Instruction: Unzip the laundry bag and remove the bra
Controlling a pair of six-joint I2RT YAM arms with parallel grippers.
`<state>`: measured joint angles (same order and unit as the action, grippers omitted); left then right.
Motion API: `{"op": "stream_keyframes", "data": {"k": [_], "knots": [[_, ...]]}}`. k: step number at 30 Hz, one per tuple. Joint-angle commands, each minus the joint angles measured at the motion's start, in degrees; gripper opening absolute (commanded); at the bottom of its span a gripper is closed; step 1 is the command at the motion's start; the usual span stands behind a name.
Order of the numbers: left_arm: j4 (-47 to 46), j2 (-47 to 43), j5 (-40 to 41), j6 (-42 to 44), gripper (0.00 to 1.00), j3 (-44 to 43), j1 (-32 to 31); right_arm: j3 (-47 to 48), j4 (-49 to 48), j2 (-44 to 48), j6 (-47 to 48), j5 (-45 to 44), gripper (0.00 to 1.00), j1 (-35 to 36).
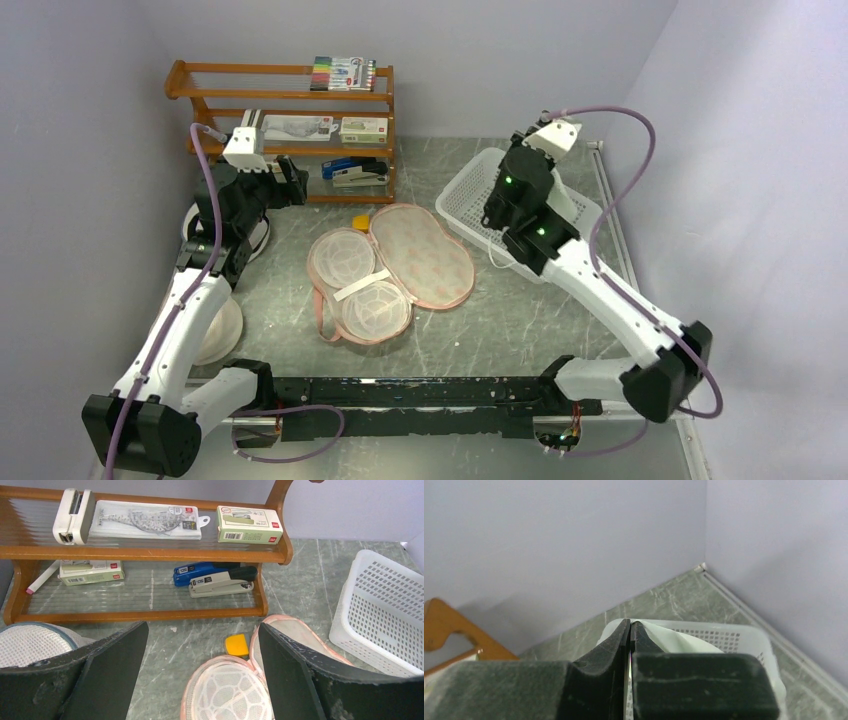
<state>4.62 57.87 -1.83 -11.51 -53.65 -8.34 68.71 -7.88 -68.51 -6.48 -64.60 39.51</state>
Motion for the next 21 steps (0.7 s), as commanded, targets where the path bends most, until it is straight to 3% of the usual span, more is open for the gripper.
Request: {"op": "stream_keyframes", "data": {"k": [1,3,8,13,15,21], "knots": [[-0.5,0.2,-1.9,-0.6,0.92,-2.0,0.6,4.0,-2.6,-7.1,-12.3,-7.3,0.00,-3.2],[-0.6,0.0,-1.8,-0.5,0.92,-1.9,0.6,5.5,-0.8,-10.2,-19.4,-6.9,0.00,-4.0],[-0.6,-0.5,-0.9,-0.4,0.93,-1.7,0.6,8.1,15.7,-14.4,-46.2,-3.3,0.00,-7.7],[-0.7,0.1,-1.8,-0.6,0.93,-1.9,0.6,4.4,25.5,-16.9,-65.7,7.1,0.00,-17.2],[-0.7,0.1,-1.9,-0.6,0.93,-1.9,0.5,-0.9,27.4,-17.2,-70.7,11.2,0.00,-22.3],[-0.7,0.3,-2.2,-0.7,0.93,-2.0,0.6,-9.8,26.5,-16.0,-70.2,14.8,0.00,-29.3]]}}
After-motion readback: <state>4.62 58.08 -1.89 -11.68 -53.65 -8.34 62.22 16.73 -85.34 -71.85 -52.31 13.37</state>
